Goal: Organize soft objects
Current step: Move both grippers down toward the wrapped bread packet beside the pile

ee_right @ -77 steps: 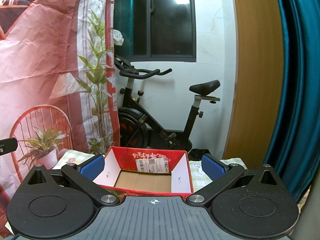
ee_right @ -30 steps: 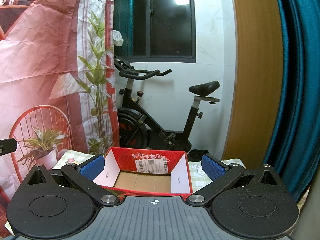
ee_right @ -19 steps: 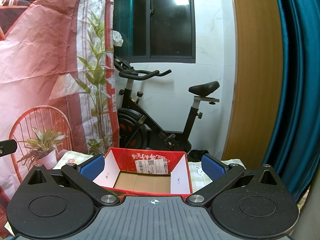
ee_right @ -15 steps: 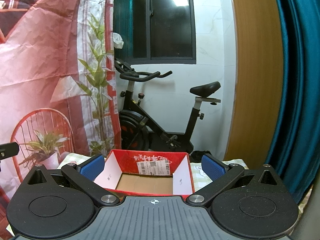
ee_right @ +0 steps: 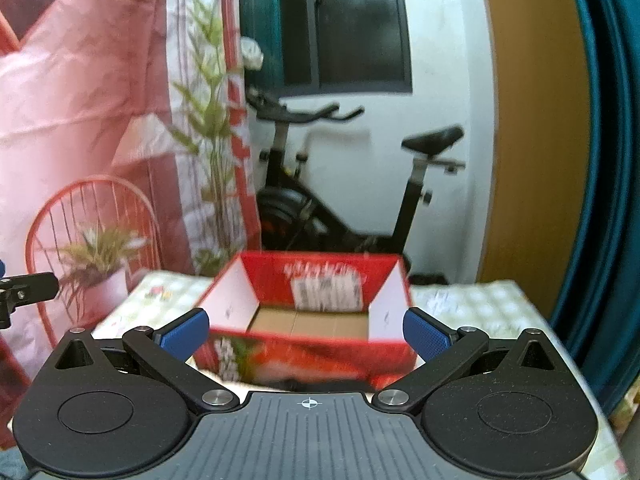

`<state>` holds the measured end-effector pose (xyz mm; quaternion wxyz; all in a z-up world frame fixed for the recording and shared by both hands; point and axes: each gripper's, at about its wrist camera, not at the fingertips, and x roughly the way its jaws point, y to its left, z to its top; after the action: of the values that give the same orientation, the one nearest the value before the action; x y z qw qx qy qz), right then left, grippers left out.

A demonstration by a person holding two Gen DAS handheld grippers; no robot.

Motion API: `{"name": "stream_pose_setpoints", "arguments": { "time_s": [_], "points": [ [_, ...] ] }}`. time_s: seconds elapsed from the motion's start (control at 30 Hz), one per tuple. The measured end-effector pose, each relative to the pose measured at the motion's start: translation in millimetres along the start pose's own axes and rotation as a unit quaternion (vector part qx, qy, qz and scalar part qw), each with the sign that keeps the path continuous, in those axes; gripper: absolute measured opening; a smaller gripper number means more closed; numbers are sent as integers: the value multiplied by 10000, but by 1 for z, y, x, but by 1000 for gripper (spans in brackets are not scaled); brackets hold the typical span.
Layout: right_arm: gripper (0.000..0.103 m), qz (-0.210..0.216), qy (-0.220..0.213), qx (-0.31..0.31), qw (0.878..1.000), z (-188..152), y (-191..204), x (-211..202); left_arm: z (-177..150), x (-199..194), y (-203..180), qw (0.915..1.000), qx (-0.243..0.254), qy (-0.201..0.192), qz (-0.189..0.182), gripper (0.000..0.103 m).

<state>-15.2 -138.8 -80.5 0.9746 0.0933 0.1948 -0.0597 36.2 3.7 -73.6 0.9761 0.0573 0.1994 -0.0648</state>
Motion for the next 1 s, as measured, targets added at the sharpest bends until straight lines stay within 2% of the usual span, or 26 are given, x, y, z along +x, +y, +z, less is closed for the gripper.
{"name": "stream_pose_setpoints", "arguments": {
  "time_s": [0.13,0.23,0.43,0.63,0.73,0.8,1.0],
  "points": [
    [103,233,396,22,9989,-22,5,16,-15,20,7,9995,26,319,-9,103],
    [103,197,581,55,9981,-40,13,24,-29,27,16,9986,-81,488,-184,103],
    [103,206,718,-73,9972,-70,25,32,-55,38,29,9977,-4,657,-150,103],
    [102,480,1019,-217,9934,-87,38,36,-74,47,31,9949,33,973,-258,103],
    [95,618,1209,-289,9903,-93,45,39,-81,50,32,9935,30,1104,-293,102],
    [84,709,1327,-304,9882,-98,48,41,-83,50,33,9927,14,1166,-320,102],
    [68,989,1618,-445,9809,-107,60,45,-96,55,32,9896,65,1410,-276,90]
  ]
}}
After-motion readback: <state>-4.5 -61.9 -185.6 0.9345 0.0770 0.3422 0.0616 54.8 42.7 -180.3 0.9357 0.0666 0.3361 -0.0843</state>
